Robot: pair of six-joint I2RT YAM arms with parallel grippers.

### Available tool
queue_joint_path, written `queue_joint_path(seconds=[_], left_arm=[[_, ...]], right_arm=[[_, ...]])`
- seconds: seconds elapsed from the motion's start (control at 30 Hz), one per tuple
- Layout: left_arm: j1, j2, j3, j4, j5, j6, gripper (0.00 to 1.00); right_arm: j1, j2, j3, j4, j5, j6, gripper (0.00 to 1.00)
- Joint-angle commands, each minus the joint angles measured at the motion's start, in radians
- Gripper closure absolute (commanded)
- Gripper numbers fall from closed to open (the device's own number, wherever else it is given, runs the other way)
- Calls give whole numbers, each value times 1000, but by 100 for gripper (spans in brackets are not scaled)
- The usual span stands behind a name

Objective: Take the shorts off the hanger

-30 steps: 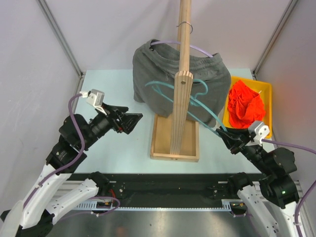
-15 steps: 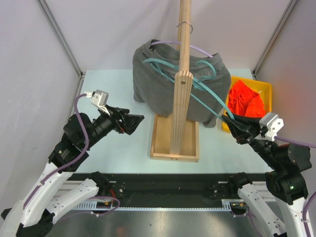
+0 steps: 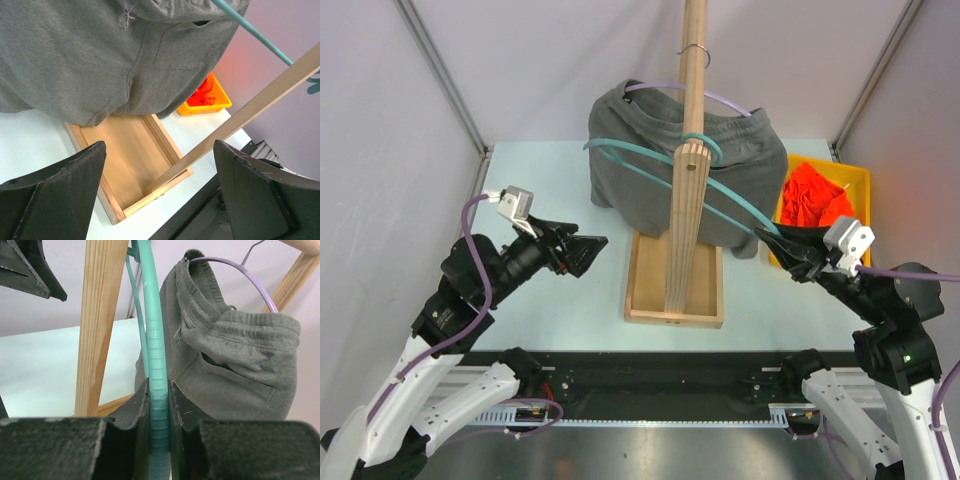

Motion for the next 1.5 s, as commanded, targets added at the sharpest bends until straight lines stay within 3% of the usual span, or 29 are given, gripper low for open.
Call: queue_joint_path(seconds=[0.0,0.2,0.27,0.3,0.37,0.4,0.47,0.67,0.8,1.07,1.23,1.47], left_arm=[[-4,-1,24,6,-5,9,7],[-4,-9,20,-4,-3,9,8],[-3,-15,18,-7,-9,9,8],[-4,-16,18,-7,-9,9,7],[-3,-15,15,-7,-8,10,7],[-4,-16,14,-5,-6,10,7],[-4,-12,12,-2,3,10,7],[-4,-7,-5,22,26,-5,7],[-3,-1,-11,33,32,-5,7],[-4,-12,-11,29,27,-8,7],[-4,-35,-2,9,11,-8,7],[-4,-82,21,-45,-22,-2,7]], right_arm=[[4,36,53,35,-42,-28,100],[1,52,58,-21,-3,-21,100],[1,47,58,-58,17,-18,94],[1,39,58,-70,54,-10,76],[1,23,58,-99,109,27,52],[1,0,58,-112,167,39,29],[1,-28,58,-150,258,83,3],[1,-146,56,-300,489,234,0],[2,-206,56,-334,559,320,0],[2,-257,58,-178,557,393,0],[25,-168,87,-104,773,458,0],[105,80,144,47,1031,288,0]])
